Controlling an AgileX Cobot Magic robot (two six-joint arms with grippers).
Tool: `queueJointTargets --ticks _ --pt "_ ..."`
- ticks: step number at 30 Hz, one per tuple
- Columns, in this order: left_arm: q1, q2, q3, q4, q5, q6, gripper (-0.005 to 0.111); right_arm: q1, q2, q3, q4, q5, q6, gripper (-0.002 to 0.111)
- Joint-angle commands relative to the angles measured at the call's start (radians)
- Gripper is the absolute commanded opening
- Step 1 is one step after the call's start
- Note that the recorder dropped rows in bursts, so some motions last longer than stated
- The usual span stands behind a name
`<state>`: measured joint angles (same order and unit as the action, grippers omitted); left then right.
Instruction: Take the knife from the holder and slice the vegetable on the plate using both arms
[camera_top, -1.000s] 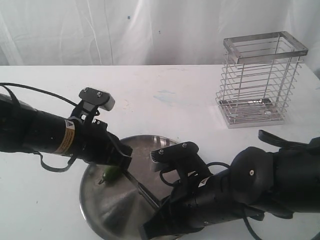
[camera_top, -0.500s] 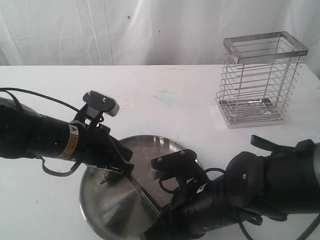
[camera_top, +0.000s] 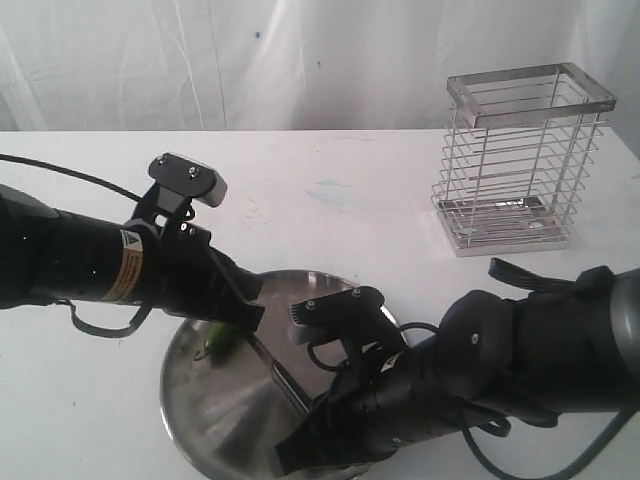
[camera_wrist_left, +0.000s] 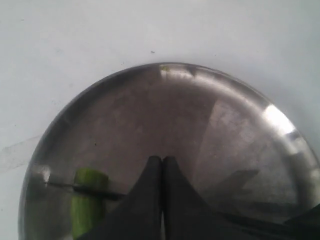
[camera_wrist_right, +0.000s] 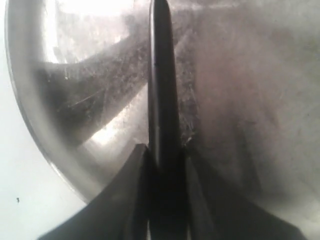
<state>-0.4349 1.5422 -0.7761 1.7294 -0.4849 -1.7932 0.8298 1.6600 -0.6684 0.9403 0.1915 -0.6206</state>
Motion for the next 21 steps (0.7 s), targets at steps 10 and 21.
queueJointTargets --ticks 10,21 --pt "-0.005 0.071 0.077 0.015 0.094 0.018 0.0 0.0 0.037 -0.018 -0.001 0.013 -0.004 0.0" --pt "-0.005 0.071 0.077 -0.007 0.088 0.025 0.0 0.0 0.047 -0.018 -0.001 0.013 -0.004 0.0"
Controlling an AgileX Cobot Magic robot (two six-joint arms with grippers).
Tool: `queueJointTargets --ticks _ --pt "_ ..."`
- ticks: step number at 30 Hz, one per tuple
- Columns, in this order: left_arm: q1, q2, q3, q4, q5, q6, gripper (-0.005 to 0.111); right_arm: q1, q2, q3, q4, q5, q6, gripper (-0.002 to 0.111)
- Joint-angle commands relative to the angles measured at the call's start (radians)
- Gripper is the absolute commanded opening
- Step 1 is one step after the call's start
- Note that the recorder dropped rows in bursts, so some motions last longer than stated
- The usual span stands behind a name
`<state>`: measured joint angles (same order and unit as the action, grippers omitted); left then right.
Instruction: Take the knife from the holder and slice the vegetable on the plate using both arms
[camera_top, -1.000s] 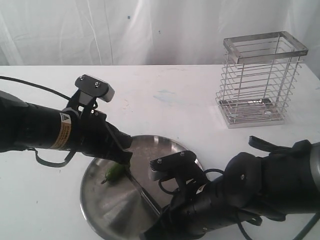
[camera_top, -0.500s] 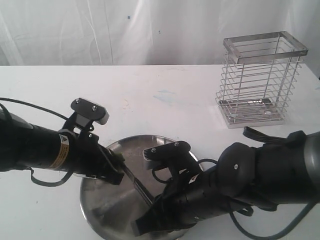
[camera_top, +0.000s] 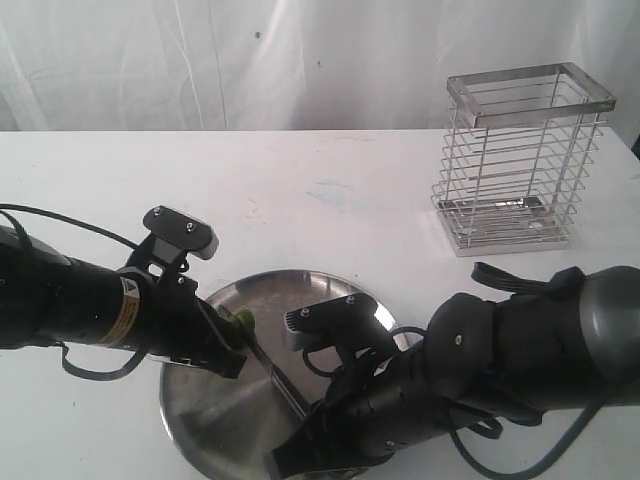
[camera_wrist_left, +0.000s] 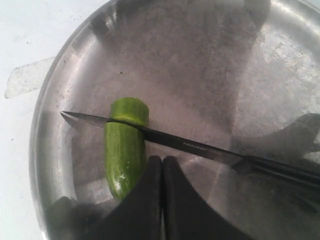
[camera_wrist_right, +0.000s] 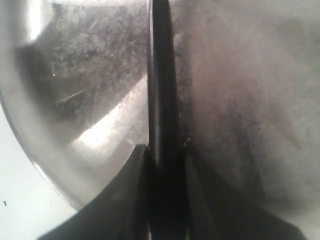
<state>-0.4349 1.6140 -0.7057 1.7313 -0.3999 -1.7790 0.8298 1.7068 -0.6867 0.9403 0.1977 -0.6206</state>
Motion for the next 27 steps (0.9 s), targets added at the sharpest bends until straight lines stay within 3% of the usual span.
queueJointTargets --ticks 1,13,20,27 --pt "-0.005 -0.001 0.006 -0.027 0.003 0.023 0.0 0.0 0.0 0.0 -0.001 0.007 -0.004 0.0" --pt "-0.005 0.022 -0.002 -0.244 -0.038 0.21 0.0 0.0 0.0 0.0 -0.007 0.007 -0.004 0.0" --pt "-0.005 0.043 -0.043 -0.246 -0.051 0.21 0.0 0.0 0.0 0.0 -0.015 0.007 -0.004 0.0" --pt "-0.006 0.184 -0.04 -0.224 -0.064 0.21 0.0 0.0 0.0 0.0 -0.02 0.005 -0.004 0.0"
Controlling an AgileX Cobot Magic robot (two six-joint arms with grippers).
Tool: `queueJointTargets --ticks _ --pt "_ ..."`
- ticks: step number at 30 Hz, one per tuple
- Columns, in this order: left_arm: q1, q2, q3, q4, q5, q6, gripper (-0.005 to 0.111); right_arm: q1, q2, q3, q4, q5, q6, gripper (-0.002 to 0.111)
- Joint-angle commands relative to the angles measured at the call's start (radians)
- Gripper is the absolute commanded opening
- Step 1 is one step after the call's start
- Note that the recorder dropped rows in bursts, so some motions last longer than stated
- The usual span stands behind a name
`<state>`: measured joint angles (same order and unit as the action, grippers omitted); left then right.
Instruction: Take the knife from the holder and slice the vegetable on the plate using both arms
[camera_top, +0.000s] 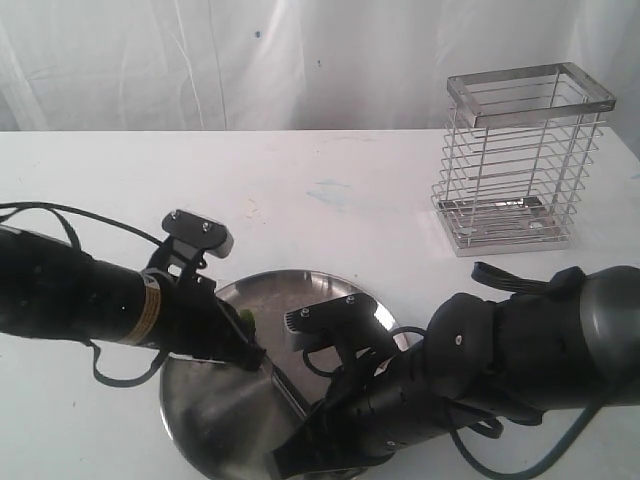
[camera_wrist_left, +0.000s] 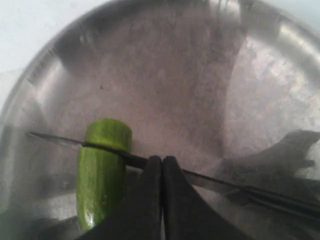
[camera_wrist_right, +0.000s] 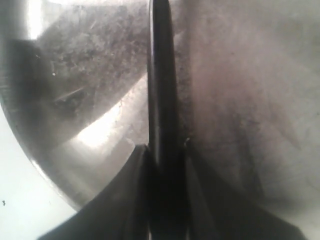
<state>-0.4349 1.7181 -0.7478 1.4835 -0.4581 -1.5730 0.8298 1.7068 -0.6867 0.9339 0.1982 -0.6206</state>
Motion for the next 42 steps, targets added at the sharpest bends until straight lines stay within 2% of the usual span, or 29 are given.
queueJointTargets --ticks 1,5,10,17,27,36,38,42 --pt "-0.006 0.095 0.002 0.024 -0.003 0.004 0.0 0.0 0.0 0.0 -0.013 0.007 -0.004 0.0" --pt "-0.006 0.091 -0.01 0.046 0.026 0.008 0.0 0.0 0.0 0.0 -0.013 0.011 -0.004 0.0" --pt "-0.006 -0.023 -0.023 0.07 0.075 0.004 0.0 0.0 0.0 0.0 -0.013 0.012 -0.004 0.0" --pt "-0.006 -0.144 -0.019 0.188 0.108 -0.102 0.0 -0.017 0.0 0.0 -0.015 0.006 -0.004 0.0" --pt "-0.006 -0.112 0.025 0.227 0.122 -0.151 0.0 -0.053 0.0 0.0 -0.015 0.012 0.008 0.0" --pt "-0.006 -0.053 0.003 0.209 0.137 -0.151 0.0 -0.054 0.0 0.0 -0.017 0.031 0.008 0.0" --pt "-0.006 -0.053 -0.011 0.209 0.134 -0.151 0.004 -0.054 0.0 0.0 -0.017 0.031 0.008 0.0" --pt "-0.006 -0.053 -0.032 0.209 0.176 -0.151 0.026 -0.054 0.0 0.0 -0.017 0.031 0.008 0.0"
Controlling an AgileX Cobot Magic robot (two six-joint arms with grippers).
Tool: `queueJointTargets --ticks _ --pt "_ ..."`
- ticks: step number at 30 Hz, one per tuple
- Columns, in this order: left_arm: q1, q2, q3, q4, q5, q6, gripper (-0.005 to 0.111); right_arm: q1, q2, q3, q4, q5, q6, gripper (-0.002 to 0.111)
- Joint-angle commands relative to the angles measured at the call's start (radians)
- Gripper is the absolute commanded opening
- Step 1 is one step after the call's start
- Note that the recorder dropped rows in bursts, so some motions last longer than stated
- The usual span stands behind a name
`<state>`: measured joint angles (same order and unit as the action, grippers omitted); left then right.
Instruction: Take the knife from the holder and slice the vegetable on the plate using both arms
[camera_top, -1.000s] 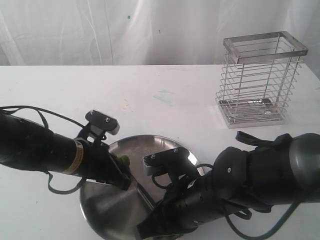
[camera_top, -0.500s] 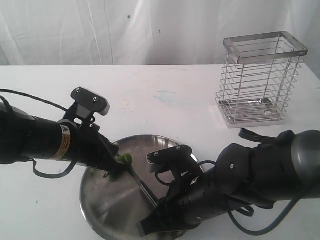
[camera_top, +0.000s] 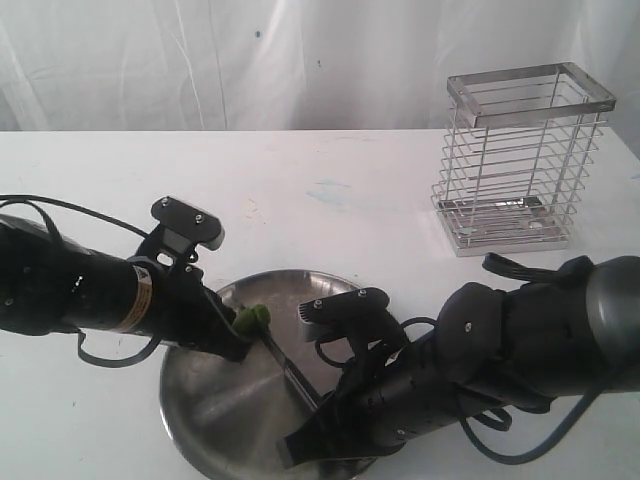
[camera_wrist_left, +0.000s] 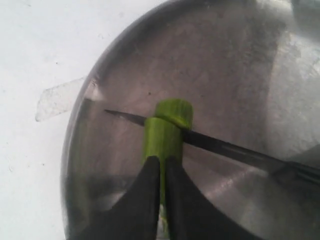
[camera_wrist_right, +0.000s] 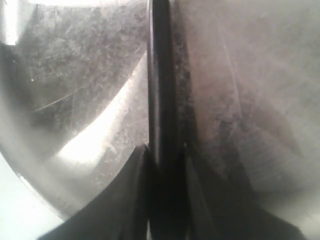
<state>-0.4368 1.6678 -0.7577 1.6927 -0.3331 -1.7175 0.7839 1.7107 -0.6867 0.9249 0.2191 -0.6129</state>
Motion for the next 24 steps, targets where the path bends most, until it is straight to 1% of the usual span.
queueJointTargets --ticks 1,3,5,10,17,20,24 --pt "-0.004 0.002 -0.024 0.0 0.051 -0.006 0.031 -0.008 -0.004 0.0 -0.008 0.01 0.0 0.0" --pt "-0.004 0.011 -0.034 0.0 0.031 -0.002 0.04 -0.008 -0.004 0.0 -0.008 0.01 0.0 0.0" --pt "-0.004 0.029 -0.041 0.0 0.021 0.001 0.045 -0.008 -0.004 0.0 -0.008 0.01 0.0 0.0" --pt "-0.004 0.071 -0.041 0.0 -0.007 0.015 0.045 -0.008 -0.004 0.0 -0.008 0.01 -0.004 0.0" --pt "-0.004 0.111 -0.059 0.0 -0.005 0.017 0.045 -0.008 -0.004 0.0 -0.008 0.012 -0.01 0.0" --pt "-0.004 0.139 -0.07 0.0 -0.004 0.017 0.038 -0.008 -0.004 0.0 -0.008 0.015 -0.01 0.0" --pt "-0.004 0.147 -0.07 0.0 0.078 0.011 0.017 -0.008 -0.004 0.0 -0.008 0.036 -0.01 0.0"
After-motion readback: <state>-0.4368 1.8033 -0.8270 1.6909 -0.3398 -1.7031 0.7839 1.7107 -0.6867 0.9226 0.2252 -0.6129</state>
